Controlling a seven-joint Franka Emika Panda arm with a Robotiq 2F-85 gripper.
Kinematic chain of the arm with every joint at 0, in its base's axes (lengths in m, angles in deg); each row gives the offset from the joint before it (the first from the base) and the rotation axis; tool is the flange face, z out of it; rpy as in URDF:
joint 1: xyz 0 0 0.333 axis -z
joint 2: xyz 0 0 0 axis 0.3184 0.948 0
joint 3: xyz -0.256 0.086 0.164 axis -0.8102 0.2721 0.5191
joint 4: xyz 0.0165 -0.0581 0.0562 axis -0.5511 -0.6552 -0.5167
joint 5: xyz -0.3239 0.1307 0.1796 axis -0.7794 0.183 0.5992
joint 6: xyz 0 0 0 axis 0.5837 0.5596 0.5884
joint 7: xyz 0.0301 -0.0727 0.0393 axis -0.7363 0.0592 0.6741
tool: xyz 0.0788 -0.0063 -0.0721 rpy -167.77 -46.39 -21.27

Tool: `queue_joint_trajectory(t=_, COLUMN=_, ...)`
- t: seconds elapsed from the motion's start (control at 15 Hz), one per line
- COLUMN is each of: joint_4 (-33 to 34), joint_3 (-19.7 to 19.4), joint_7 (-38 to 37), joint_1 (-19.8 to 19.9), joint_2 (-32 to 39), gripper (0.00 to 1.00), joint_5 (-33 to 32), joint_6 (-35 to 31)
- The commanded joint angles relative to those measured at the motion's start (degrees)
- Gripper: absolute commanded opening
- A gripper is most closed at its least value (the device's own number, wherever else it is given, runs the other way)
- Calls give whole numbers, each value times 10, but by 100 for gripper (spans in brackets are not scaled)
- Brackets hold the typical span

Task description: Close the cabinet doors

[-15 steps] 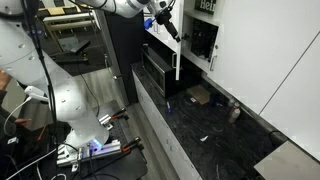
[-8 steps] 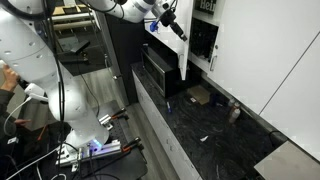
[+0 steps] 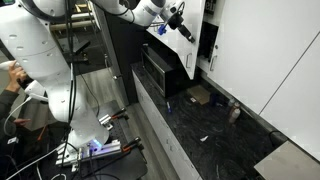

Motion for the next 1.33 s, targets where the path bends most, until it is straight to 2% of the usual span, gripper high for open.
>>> queue_joint_trajectory(t=0.0, joint_4=36, joint_3=-9, joint_7=-10, joint_1=-6, joint_2=33, gripper=100, joint_5=-24, joint_6=10)
queue_joint_trajectory(t=0.73, joint_4=122, joint_3=-26, joint_7=-25, joint_1=-20, joint_2=123, gripper=100, joint_5=-79, joint_6=18)
queue_joint_trajectory(t=1.27, joint_4=167, joint_3=-42, joint_7=-22, joint_1=-29, joint_2=164, gripper=100, joint_5=-85, joint_6=16)
